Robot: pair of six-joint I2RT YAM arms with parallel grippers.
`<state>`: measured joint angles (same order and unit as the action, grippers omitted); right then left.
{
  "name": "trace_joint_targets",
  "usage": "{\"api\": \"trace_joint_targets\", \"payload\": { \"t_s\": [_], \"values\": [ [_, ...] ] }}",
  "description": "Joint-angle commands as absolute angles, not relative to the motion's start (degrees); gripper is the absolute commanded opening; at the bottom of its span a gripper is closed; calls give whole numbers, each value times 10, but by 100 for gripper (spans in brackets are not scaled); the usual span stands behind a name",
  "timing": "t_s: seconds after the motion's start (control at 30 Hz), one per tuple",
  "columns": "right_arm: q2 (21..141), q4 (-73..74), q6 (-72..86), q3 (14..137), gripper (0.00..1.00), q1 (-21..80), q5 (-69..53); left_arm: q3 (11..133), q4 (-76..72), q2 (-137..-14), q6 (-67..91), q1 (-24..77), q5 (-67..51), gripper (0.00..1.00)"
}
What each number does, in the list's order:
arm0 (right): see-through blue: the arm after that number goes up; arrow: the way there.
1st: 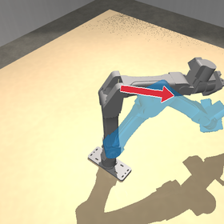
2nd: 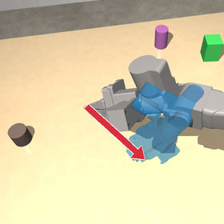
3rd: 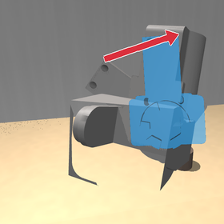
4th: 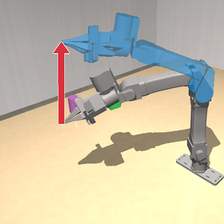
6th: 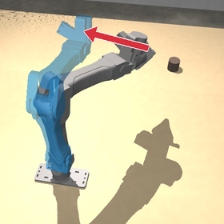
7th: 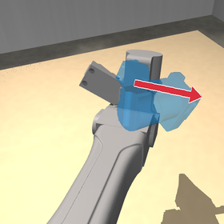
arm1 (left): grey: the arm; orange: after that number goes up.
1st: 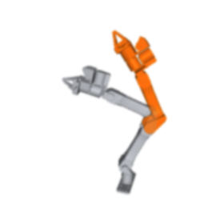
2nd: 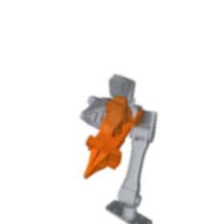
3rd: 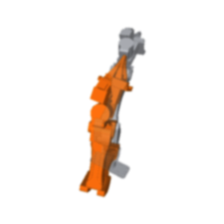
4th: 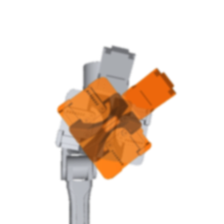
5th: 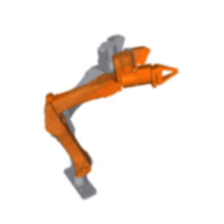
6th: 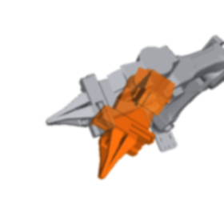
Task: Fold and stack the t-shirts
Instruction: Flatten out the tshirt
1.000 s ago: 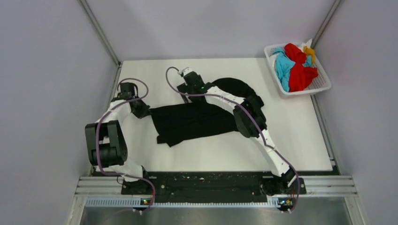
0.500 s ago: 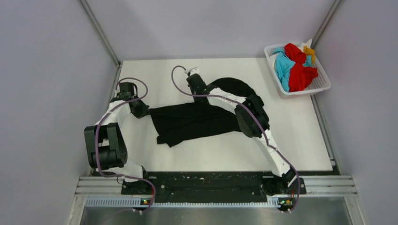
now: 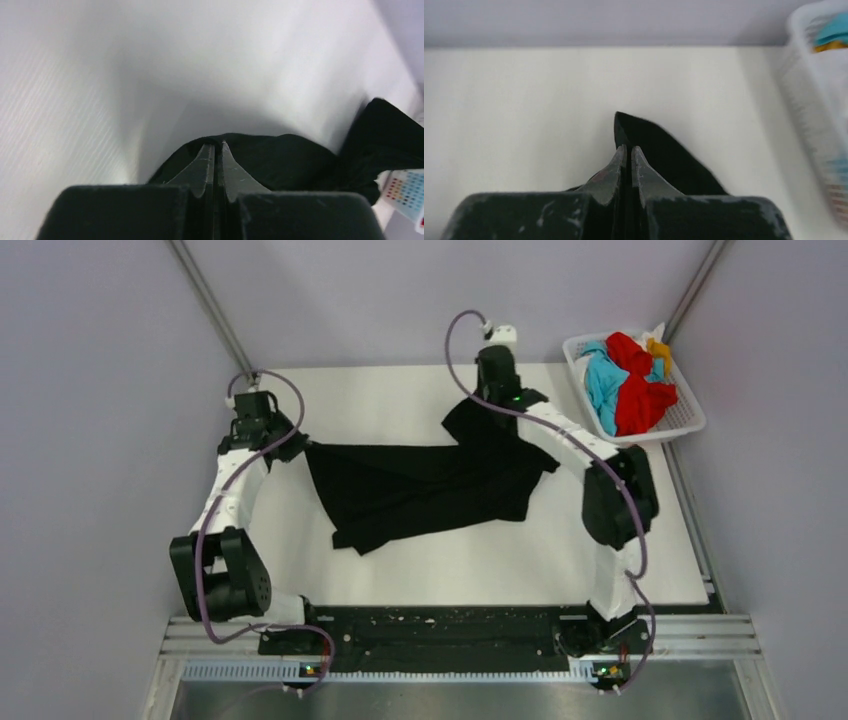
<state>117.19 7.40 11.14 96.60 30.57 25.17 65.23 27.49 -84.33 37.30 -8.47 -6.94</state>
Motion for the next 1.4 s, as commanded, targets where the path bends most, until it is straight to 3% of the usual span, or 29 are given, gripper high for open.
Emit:
{"api": "trace_joint_targets", "payload": {
  "t_s": [0.0, 0.3, 0.53, 0.97, 1.37],
  "values": [
    [985, -68, 67, 906, 0, 289, 322, 702, 203, -767, 362, -86, -87, 0],
    [763, -170, -76, 861, 0, 289, 407, 762, 136, -641, 357, -87, -65, 0],
    [661, -104, -93, 952, 0, 289, 297, 802, 115, -529, 334, -86, -46, 0],
    [635, 85, -65, 1240, 0, 289, 125, 976, 161, -445, 290, -86, -57, 0],
    [680, 50, -116, 1293, 0, 289, 145, 1053, 161, -491, 298, -86, -97, 0]
  ]
}}
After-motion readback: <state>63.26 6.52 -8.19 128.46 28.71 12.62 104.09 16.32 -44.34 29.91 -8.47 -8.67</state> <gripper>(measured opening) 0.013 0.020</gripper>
